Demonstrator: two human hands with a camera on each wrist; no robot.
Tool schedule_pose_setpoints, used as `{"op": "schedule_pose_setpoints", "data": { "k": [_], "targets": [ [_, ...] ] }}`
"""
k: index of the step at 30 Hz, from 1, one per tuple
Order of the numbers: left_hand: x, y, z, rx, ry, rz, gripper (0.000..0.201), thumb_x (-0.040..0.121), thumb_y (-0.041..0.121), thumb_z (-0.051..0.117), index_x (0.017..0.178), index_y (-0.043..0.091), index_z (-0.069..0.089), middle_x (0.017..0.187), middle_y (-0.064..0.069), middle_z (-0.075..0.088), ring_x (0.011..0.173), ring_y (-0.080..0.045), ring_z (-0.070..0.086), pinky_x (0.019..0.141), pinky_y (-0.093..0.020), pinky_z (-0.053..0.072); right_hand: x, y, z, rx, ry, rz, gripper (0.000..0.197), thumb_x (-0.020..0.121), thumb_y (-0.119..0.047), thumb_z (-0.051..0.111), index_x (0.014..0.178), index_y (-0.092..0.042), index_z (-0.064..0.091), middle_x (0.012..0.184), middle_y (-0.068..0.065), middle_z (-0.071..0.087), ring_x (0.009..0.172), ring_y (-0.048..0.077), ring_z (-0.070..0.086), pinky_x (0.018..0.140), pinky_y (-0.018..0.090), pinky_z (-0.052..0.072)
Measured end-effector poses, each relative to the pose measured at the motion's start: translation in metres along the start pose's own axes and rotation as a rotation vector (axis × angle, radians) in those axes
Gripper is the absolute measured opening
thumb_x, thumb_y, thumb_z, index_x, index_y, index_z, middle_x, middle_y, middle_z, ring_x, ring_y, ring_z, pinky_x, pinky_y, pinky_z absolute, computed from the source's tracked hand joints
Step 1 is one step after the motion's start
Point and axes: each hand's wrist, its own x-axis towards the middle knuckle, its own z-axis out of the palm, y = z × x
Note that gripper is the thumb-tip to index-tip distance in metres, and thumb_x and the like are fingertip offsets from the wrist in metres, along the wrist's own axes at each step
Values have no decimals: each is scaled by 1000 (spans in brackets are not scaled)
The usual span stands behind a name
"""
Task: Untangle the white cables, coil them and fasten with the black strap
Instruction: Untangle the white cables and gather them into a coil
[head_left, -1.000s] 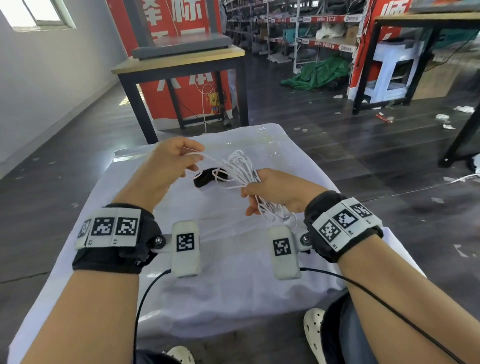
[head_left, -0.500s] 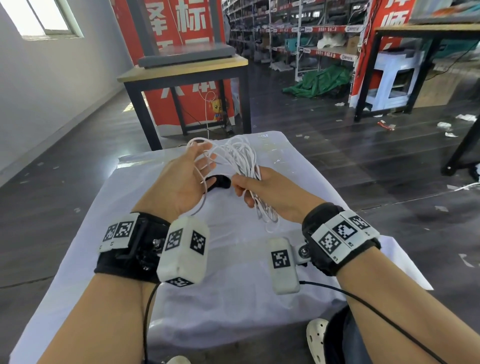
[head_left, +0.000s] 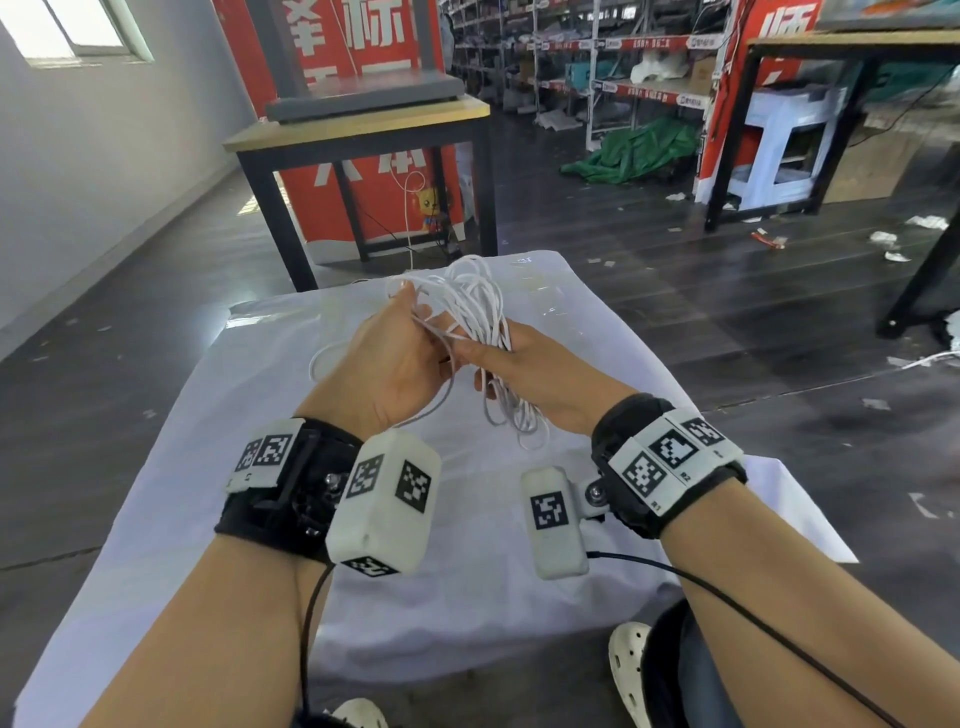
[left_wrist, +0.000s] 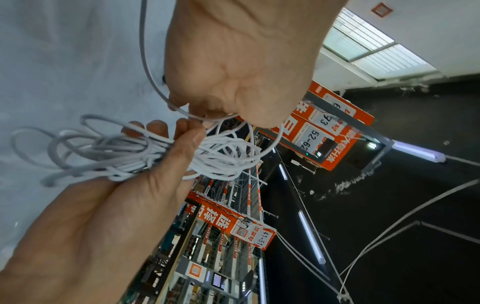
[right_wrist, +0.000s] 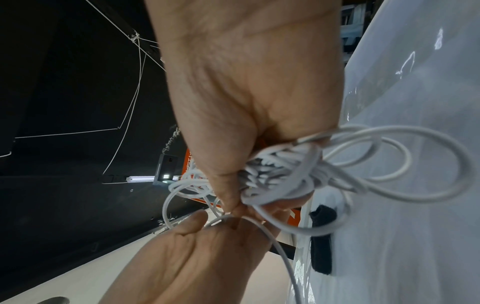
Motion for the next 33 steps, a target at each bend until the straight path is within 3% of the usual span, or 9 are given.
{"op": "schedule_pose_setpoints", "data": {
  "k": [4, 7, 11, 16, 20, 22, 25, 29, 33],
  "targets": [
    [0, -3, 2, 141, -11, -37, 54, 100, 50, 28, 127, 15, 60, 121, -11, 66, 107, -26, 61, 77, -38, 56, -1, -1, 0, 88, -21, -29, 24, 98, -25, 51, 122, -23, 56, 100, -13, 66, 79, -8, 64, 67, 8, 47],
    [-1, -3, 1, 175, -19, -70, 50, 98, 50, 35, 114, 13, 65, 109, -7, 70, 89, -23, 65, 74, -39, 56, 0, 0, 0, 70, -65, -13, 27, 98, -25, 51, 124, -18, 57, 106, -7, 66, 95, 3, 64, 81, 14, 49],
    [-2, -3, 0, 226, 19, -42, 37, 97, 44, 40, 90, 15, 61, 83, -8, 64, 64, -20, 55, 53, -29, 48, -2, 1, 4, -33, -131, 5, 21, 99, -16, 50, 106, 2, 58, 78, -1, 57, 72, 10, 52, 69, 16, 45],
    [-9, -3, 3, 267, -63, 4, 42, 100, 41, 42, 105, 5, 64, 86, -14, 63, 64, -19, 59, 65, -30, 52, 2, -1, 1, 175, 0, -3, 17, 99, -17, 48, 87, -8, 56, 61, -2, 48, 69, 16, 53, 85, 37, 54],
    [-14, -7, 8, 536, -193, -20, 31, 96, 44, 49, 93, 17, 66, 82, 5, 61, 82, -14, 54, 91, -31, 44, 5, -5, -4, 350, 262, -19, 24, 98, -12, 49, 74, -12, 51, 59, -1, 48, 50, 8, 53, 50, 20, 49],
    [-16, -10, 10, 628, -212, -61, 38, 91, 53, 50, 102, 21, 68, 99, 10, 69, 95, -13, 62, 95, -31, 49, 9, -3, -5, 434, 390, 2, 22, 97, -12, 50, 75, -11, 48, 58, 0, 45, 43, 7, 49, 47, 21, 46],
    [-20, -13, 14, 595, -287, -80, 47, 86, 56, 54, 117, 24, 64, 113, 5, 70, 107, -13, 65, 100, -34, 49, 12, -4, -8, 663, 494, -16, 22, 98, -9, 48, 75, -12, 46, 54, -3, 40, 44, 9, 41, 55, 27, 49],
    [-24, -17, 21, 616, -368, -18, 44, 88, 44, 58, 128, 29, 49, 126, 6, 63, 116, -5, 59, 103, -26, 43, 8, -10, -7, 846, 436, -63, 14, 100, -13, 48, 86, -13, 46, 58, -2, 37, 46, 8, 42, 64, 25, 56],
    [-23, -20, 22, 532, -315, -13, 28, 99, 24, 48, 120, 6, 55, 105, -14, 68, 96, -22, 67, 95, -39, 52, 8, -12, -4, 861, 379, -39, 11, 98, -15, 51, 89, -11, 48, 59, -2, 43, 47, 7, 54, 81, 35, 54]
  ]
}}
